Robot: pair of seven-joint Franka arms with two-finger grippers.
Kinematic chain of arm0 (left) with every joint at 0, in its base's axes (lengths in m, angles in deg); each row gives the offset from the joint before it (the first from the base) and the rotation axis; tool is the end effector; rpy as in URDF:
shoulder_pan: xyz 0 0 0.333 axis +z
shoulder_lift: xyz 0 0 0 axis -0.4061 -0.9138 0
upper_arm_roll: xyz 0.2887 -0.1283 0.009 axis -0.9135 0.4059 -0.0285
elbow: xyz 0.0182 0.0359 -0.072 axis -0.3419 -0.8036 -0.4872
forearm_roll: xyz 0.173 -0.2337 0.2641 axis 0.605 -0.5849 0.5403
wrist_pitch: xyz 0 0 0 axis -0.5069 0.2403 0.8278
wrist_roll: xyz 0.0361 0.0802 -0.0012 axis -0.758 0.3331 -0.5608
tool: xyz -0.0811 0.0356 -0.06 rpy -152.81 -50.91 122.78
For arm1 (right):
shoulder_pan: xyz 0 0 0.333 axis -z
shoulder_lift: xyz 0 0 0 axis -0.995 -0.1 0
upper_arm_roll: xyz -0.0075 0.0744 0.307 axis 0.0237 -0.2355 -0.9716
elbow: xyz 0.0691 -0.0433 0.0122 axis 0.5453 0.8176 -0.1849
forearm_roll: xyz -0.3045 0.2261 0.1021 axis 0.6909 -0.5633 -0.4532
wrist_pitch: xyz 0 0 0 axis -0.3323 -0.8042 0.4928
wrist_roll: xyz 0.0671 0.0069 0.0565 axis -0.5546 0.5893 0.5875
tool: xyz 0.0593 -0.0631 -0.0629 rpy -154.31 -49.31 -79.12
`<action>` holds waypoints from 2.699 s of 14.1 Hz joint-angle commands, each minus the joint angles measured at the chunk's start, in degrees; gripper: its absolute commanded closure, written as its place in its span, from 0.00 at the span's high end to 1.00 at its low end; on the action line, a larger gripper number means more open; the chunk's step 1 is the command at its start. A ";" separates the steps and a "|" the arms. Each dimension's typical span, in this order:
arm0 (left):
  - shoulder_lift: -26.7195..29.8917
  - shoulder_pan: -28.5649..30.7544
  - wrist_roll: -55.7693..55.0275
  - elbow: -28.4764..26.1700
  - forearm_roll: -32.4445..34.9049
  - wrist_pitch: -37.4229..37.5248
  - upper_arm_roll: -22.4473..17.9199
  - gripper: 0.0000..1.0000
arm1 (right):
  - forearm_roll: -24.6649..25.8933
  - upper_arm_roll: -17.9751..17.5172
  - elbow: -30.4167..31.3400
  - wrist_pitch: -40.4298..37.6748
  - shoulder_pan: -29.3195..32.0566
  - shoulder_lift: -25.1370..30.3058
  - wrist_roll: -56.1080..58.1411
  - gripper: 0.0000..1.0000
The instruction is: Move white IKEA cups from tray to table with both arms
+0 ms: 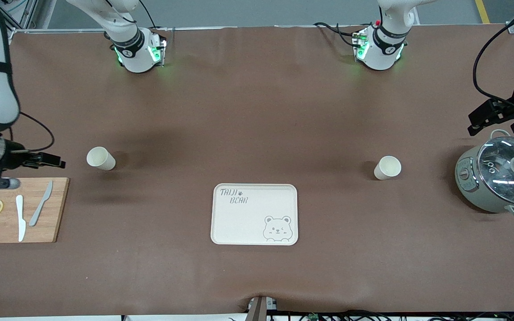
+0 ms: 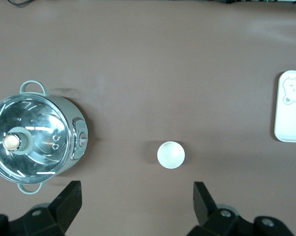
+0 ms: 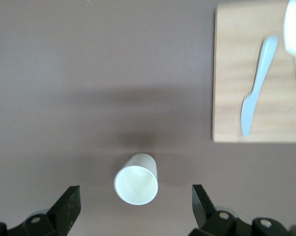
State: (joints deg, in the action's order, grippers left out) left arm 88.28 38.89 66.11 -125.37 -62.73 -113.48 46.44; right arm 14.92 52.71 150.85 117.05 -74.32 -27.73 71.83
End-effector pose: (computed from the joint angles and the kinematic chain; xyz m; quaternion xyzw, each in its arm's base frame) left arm 0.5663 -0.0192 0.6427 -0.9976 -0.0174 -0.0654 0.0154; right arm 0.6131 -0.1121 0.4452 -0.9977 -0.0043 0.0314 0.0606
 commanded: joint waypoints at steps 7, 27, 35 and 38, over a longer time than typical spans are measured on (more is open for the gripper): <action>0.08 0.27 1.11 4.56 -1.36 6.75 0.13 1.00 | 10.37 -0.37 -18.39 -16.82 -8.45 1.36 -10.08 1.00; 7.03 -16.78 1.29 -2.21 -1.89 11.06 -14.02 1.00 | 6.41 -0.29 -6.52 -20.01 -9.77 16.67 -12.81 1.00; 6.24 -16.87 0.67 -1.51 -1.89 11.42 -14.10 1.00 | 7.02 -0.20 -6.52 -20.01 -9.77 16.50 -17.39 1.00; 6.24 -16.61 0.84 -0.10 -1.89 11.42 -14.19 1.00 | 7.11 -0.20 -6.52 -19.92 -9.68 16.50 -17.13 1.00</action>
State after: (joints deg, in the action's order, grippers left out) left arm 94.16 22.28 66.37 -126.62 -63.13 -102.64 32.83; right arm 22.40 52.69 144.62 97.39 -84.50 -11.28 55.16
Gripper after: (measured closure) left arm 0.000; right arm 0.000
